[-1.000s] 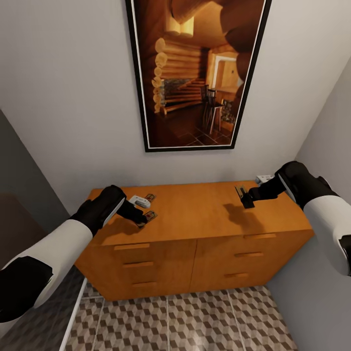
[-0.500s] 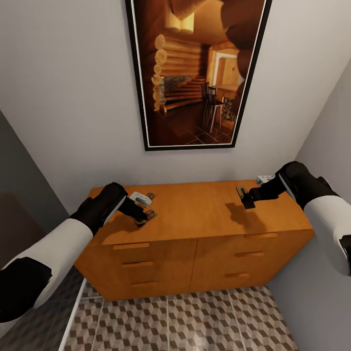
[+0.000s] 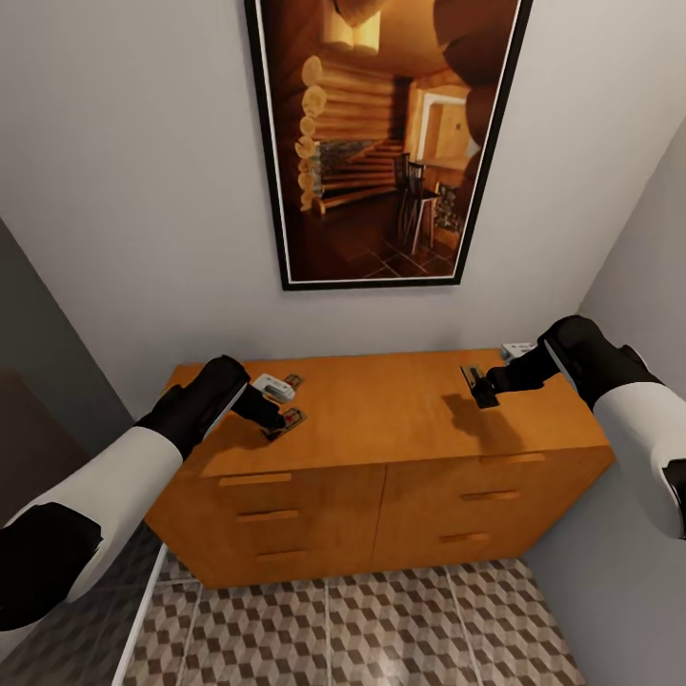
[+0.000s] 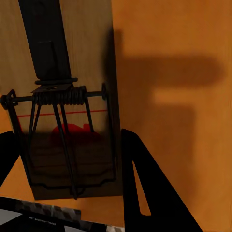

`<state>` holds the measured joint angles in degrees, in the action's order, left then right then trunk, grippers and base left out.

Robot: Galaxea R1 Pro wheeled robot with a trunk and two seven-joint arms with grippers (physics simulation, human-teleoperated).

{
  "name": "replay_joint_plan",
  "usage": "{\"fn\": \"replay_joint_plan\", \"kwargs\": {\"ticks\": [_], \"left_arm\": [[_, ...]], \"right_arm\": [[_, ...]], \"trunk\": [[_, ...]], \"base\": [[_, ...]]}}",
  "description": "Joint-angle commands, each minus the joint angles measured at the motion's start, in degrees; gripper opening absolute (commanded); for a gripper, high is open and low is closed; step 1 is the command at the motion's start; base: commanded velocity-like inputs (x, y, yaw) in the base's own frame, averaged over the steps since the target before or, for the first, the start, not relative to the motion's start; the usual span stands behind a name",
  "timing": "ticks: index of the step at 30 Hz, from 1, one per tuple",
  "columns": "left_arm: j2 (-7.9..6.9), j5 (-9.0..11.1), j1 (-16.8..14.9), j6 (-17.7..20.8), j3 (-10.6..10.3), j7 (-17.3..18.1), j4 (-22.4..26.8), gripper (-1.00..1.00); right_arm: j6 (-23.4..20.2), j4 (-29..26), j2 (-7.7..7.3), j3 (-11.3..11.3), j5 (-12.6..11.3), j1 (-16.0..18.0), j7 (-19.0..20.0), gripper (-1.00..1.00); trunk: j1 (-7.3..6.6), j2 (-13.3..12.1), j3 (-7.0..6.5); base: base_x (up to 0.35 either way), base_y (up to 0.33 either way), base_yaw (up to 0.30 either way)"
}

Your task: Take the four mousetraps from the cabinet in the bathroom and place them on the bathroom floor. Make sure all four end up on the same floor surface, and ensure that at least two of them are either under or directly next to the same bathroom sink.

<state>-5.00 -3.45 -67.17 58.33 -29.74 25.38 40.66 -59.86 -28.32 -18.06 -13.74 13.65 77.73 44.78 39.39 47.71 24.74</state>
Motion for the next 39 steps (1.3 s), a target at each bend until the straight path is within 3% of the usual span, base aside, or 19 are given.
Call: {"fn": "replay_joint_plan", "kwargs": {"ticks": [1,4,17,19,23,25,29,35,39], "left_arm": [[-0.05,-0.49,-0.06,0.12,-0.29,0.38,0.11,1.0],[0.11,-1.04,-0.06,0.12,-0.7,0.42,0.18,1.0],[2.74,-1.46,-0.06,0.18,-2.48,0.14,0.21,1.0],[2.94,-1.51,-0.06,0.12,-4.61,0.08,0.24,1.0],[3.04,-1.61,-0.06,-0.14,-11.25,0.11,0.27,1.0],[3.01,-1.6,-0.06,-0.27,-13.63,0.15,0.21,1.0],[2.71,-1.57,-0.06,-0.42,-15.48,0.18,0.1,1.0],[2.14,-1.56,-0.06,-0.41,-16.05,0.19,-0.08,1.0],[0.78,-1.41,-0.06,-0.58,-16.04,0.29,0.05,1.0]], "right_arm": [[-0.14,-0.07,-0.05,-0.24,0.42,0.05,0.45,-1.0],[-0.14,-0.07,-0.05,-0.24,0.42,0.05,0.43,-1.0],[-0.14,-0.07,-0.01,-0.24,0.42,0.05,0.4,-1.0],[-0.14,-0.07,0.0,-0.24,0.42,0.05,0.4,-1.0],[-0.14,-0.07,-0.03,-0.24,0.42,0.05,0.4,-1.0],[-0.14,-0.07,-0.04,-0.24,0.42,0.05,0.4,-1.0],[-0.14,-0.07,-0.04,-0.24,0.42,0.05,0.3,-1.0],[-0.14,-0.07,-0.04,-0.24,0.42,0.05,0.1,-1.0],[-0.14,-0.04,-0.05,-0.24,0.42,0.05,0.06,-1.0]], "trunk": [[0.23,0.48,0.26],[0.89,1.68,0.8],[0.89,1.68,0.8],[0.89,1.68,0.8],[0.89,1.68,0.8],[0.89,1.68,0.8],[0.89,1.68,0.8],[0.89,1.68,0.8],[0.89,1.68,0.8]], "base": [[0.0,0.0,0.0],[0.0,0.0,0.0],[0.0,0.0,0.0],[0.0,0.0,0.0],[0.0,0.0,0.0],[0.0,0.0,0.0],[0.0,0.0,0.0],[0.0,0.0,0.0],[0.0,0.0,0.0]]}}
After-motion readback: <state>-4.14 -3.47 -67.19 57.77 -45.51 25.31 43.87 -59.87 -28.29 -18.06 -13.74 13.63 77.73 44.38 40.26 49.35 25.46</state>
